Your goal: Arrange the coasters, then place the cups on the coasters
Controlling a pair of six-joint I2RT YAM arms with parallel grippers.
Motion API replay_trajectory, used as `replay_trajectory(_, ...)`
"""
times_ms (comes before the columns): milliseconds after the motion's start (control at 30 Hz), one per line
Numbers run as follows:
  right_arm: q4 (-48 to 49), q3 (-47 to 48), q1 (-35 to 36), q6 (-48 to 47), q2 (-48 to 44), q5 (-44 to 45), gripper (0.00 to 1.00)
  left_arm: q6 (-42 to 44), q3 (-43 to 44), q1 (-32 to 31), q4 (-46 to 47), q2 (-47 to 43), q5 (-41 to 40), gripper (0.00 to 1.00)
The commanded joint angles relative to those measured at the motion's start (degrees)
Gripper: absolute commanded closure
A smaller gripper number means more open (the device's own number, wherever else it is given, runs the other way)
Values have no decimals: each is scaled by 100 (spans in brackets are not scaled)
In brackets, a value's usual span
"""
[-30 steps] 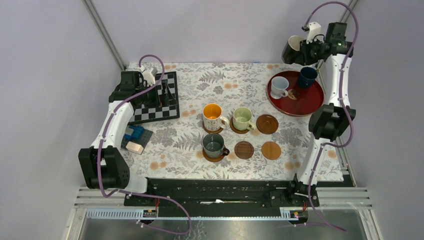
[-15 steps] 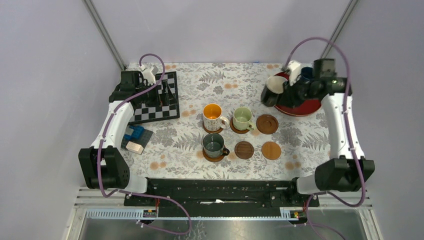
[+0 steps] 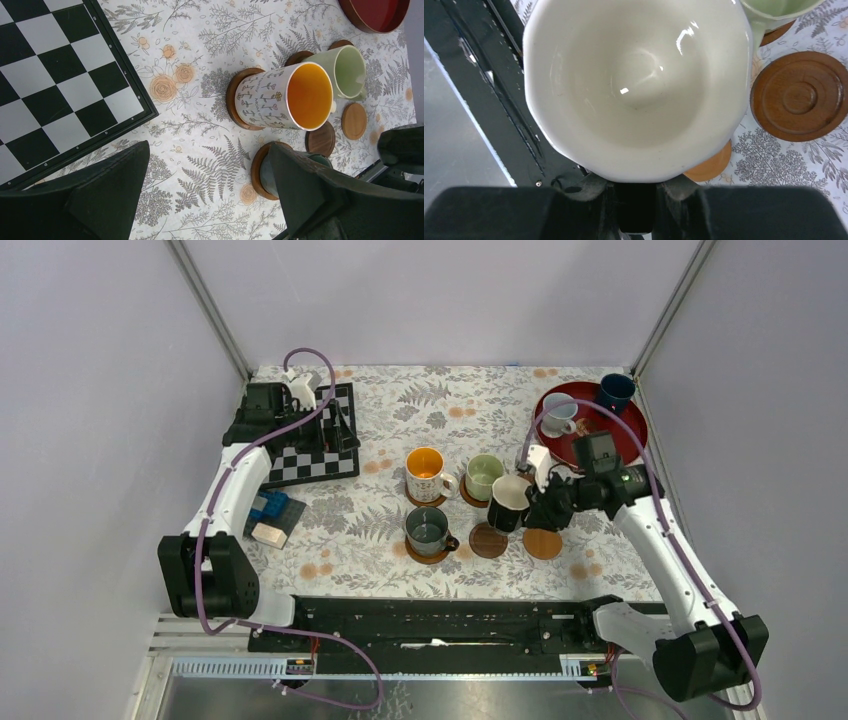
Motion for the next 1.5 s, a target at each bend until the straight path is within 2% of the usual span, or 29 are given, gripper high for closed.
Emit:
replay_trajectory(0, 1291, -478, 302, 158, -235, 270, 100, 11, -50, -8, 274, -204, -25, 1)
replay_trajectory(200, 2219, -1109, 601, 312, -324, 560, 100, -41, -69, -7, 276, -169, -64, 1)
replay_trajectory(800, 3447, -2343, 1084, 576, -132, 802, 100, -57, -148, -7, 356, -104, -100, 1)
replay_trajectory(1033, 3709, -2501, 1131, 655, -28, 849, 100, -86, -177, -3, 356, -46, -116, 1)
replay_trajectory(1467, 3471, -2542, 1312, 683, -92, 1050, 100, -50, -236, -8, 356, -155, -174, 1)
